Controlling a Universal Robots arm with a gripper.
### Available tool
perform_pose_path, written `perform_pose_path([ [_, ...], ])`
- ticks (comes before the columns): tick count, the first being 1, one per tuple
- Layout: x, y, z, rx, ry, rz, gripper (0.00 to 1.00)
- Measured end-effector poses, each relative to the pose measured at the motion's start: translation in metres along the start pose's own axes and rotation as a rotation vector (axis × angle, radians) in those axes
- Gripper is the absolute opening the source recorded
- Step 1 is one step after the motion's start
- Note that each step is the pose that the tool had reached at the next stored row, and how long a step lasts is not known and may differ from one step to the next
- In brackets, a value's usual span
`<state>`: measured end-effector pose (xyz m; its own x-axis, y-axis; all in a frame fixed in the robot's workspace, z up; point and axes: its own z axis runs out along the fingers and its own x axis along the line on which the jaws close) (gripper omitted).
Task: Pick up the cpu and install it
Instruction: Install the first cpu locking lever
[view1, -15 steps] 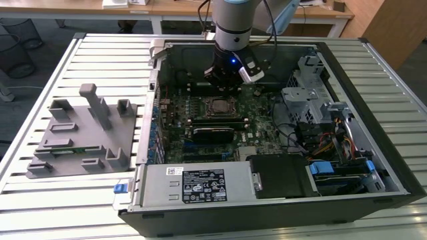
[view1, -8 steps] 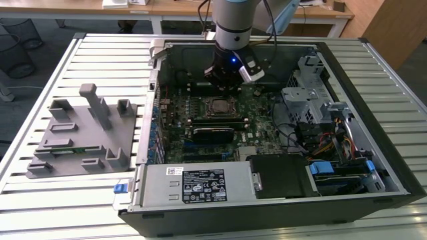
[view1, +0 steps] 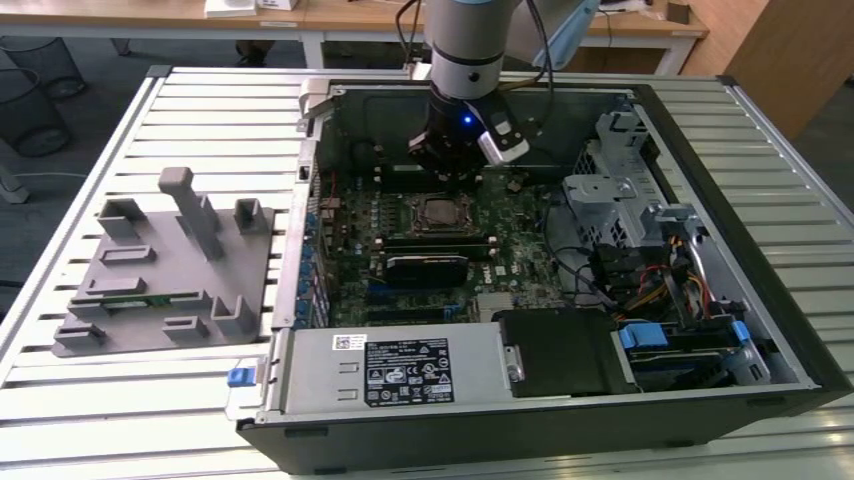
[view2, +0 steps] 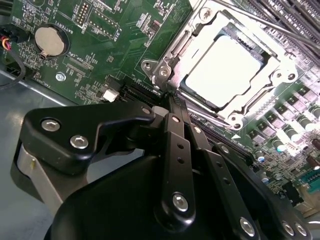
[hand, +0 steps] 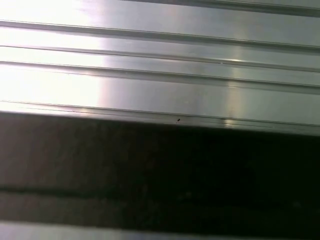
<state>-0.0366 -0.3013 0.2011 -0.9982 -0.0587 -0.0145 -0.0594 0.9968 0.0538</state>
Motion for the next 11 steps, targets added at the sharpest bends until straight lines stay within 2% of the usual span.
perform_pose_path([
  [7,0.0002,-0.0008,0.0042,0.0224,0.0023,0.0,0.11],
  [11,0.0003,-0.001,0.0058,0.0282,0.0025,0.0,0.11],
])
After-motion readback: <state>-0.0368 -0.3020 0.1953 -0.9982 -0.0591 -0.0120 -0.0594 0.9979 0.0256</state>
